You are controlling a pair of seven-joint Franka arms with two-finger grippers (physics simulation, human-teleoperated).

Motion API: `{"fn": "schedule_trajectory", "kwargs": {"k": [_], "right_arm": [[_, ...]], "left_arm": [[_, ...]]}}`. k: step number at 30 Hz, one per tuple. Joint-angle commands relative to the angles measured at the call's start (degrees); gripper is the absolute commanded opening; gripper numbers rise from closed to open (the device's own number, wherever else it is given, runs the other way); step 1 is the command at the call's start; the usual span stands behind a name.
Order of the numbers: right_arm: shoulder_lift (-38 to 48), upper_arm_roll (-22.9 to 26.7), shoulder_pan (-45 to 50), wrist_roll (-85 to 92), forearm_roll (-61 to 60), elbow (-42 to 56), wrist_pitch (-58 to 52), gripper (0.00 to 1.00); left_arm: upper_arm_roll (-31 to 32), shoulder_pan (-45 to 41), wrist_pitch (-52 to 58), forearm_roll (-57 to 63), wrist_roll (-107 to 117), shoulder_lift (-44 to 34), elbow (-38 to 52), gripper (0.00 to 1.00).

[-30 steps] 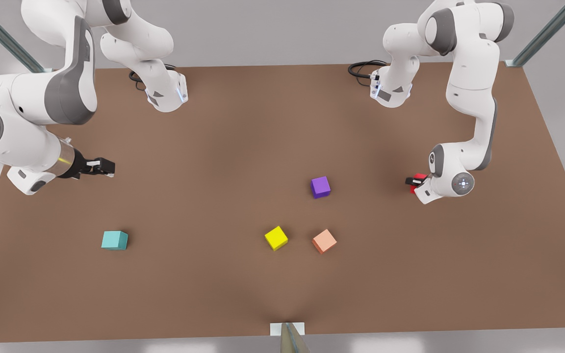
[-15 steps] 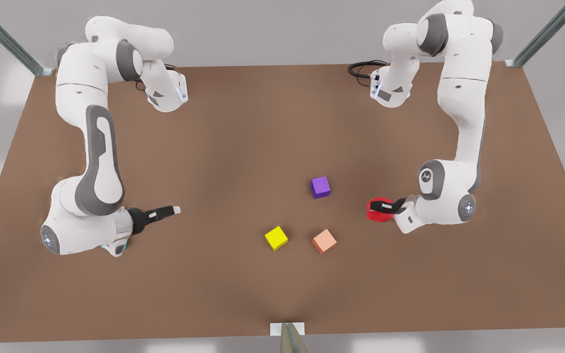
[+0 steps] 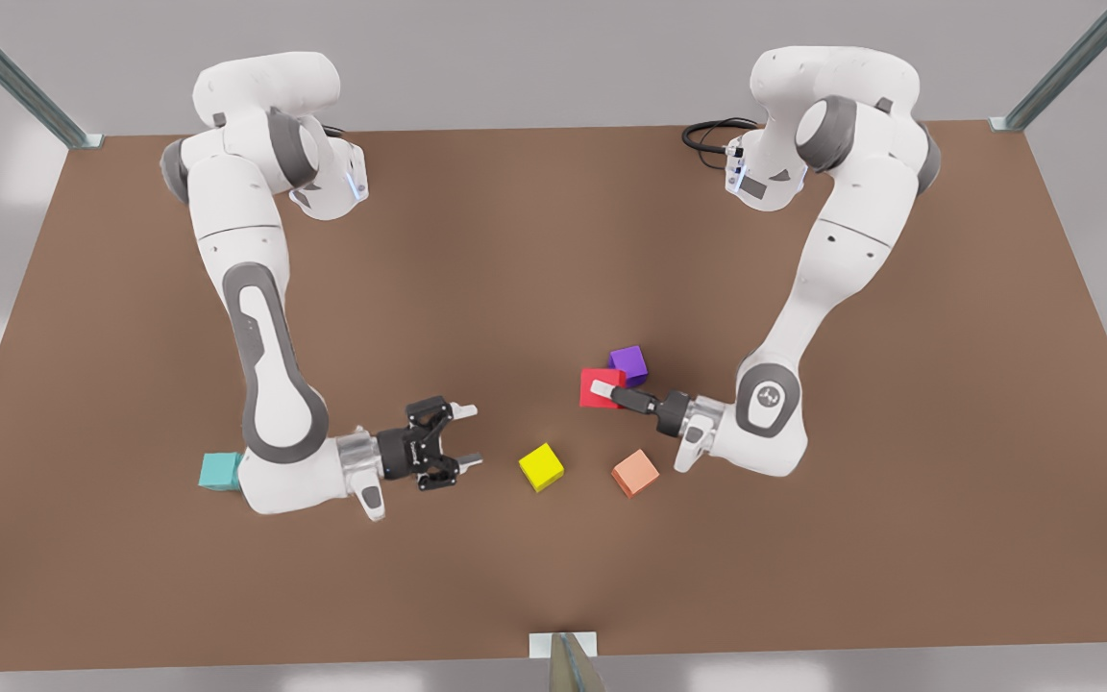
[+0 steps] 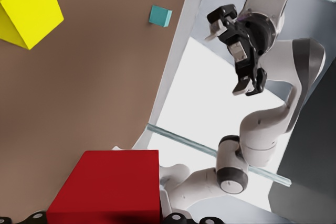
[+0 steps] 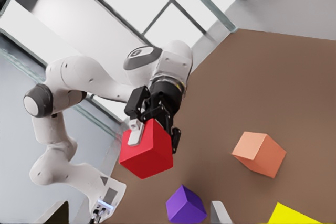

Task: Pick up red wooden cube and pass to hand red wooden cube and place in blue wooden cube

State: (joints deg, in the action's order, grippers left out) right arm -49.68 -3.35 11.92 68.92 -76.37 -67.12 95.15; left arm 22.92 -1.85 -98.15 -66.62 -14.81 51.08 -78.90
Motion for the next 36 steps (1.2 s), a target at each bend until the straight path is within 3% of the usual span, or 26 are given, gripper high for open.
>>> {"fn": "schedule_trajectory", "kwargs": {"k": [1, 3, 11, 21, 36], "right_arm": [[2.91, -0.17, 1.18, 61.49, -8.17, -5.88, 10.22, 1.0], [6.18, -2.98, 1.88, 73.09, -15.21, -14.78, 22.88, 1.0], [5.83, -8.87, 1.88, 80.66, -22.42, -18.3, 33.88, 1.0], [4.69, -17.13, -0.49, 85.15, -26.64, -18.48, 31.42, 1.0], [2.4, -20.03, -0.05, 86.29, -28.48, -17.87, 32.38, 1.0]], "left_arm": [[0.11, -0.09, -0.55, -1.76, -13.75, 0.33, 0.24, 0.6], [0.19, -0.09, -2.3, -1.85, -13.93, 1.04, 1.9, 0.6], [2.3, -0.17, -9.6, -1.76, -11.73, 2.18, 7.18, 0.61], [2.3, 0.0, -9.34, -1.76, -11.82, 2.97, 7.09, 0.61], [3.01, 0.09, -9.43, -1.76, -12.43, 3.85, 7.27, 0.61]]}}
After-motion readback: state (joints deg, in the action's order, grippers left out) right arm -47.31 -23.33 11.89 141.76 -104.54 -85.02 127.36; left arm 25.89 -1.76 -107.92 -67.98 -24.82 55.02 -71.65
